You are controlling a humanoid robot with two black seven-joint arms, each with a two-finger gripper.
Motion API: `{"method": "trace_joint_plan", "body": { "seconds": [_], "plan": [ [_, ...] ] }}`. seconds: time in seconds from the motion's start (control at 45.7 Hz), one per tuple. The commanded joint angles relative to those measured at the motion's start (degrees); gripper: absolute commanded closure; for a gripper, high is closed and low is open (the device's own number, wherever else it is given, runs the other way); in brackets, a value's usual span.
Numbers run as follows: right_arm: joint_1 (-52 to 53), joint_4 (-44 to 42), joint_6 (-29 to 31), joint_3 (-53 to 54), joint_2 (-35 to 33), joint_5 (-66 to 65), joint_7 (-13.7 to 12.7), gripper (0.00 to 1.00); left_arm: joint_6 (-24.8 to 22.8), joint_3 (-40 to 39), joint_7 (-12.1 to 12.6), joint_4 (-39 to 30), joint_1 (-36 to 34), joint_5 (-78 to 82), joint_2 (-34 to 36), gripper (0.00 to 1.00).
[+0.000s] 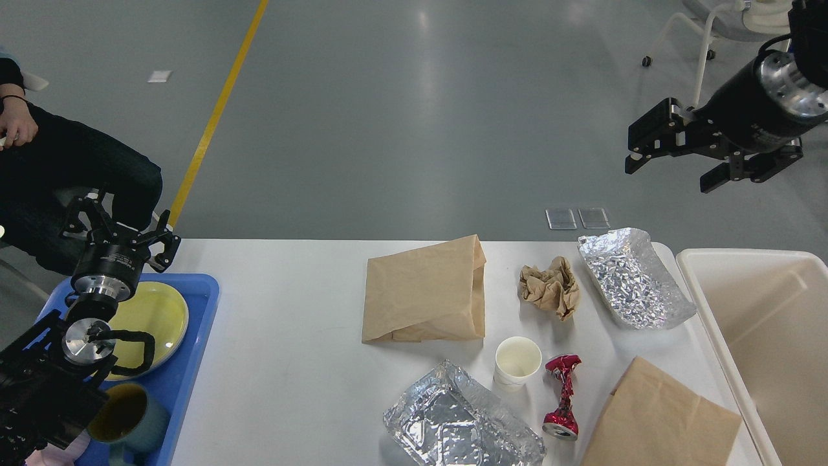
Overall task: Tidy desktop
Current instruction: 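Bring the right gripper back over the second white paper cup, then lower the right gripper and grasp the white cup near the red can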
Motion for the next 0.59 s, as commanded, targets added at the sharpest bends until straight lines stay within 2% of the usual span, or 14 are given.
{"method": "trace_joint_plan", "body": {
  "seconds": [0.0,0.088,0.219,0.569],
  "plan": [
    [5.56,3.63,4.25,0.61,-0.08,0.0,-0.04,0.0,0.0,0.0,0.02,0.0,-0.07,-0.01,0.01,0.03],
    [4.34,4.6,3.91,1.76,-0.43,0.0,-0.04,0.0,0.0,0.0,0.02,0.0,0.02,-0.01,0.01,0.03],
    [-5.06,5.4,2.33,3.69,0.36,0.0,-0.31,0.0,0.0,0.0,-0.06,0.0,0.02,-0.01,0.01,0.03],
    [-22.54,4.87,-7.24,12.03,5.71,0.0,-0.57,0.0,0.0,0.0,0.02,0.0,0.02,-0.01,0.01,0.03]
  ]
}}
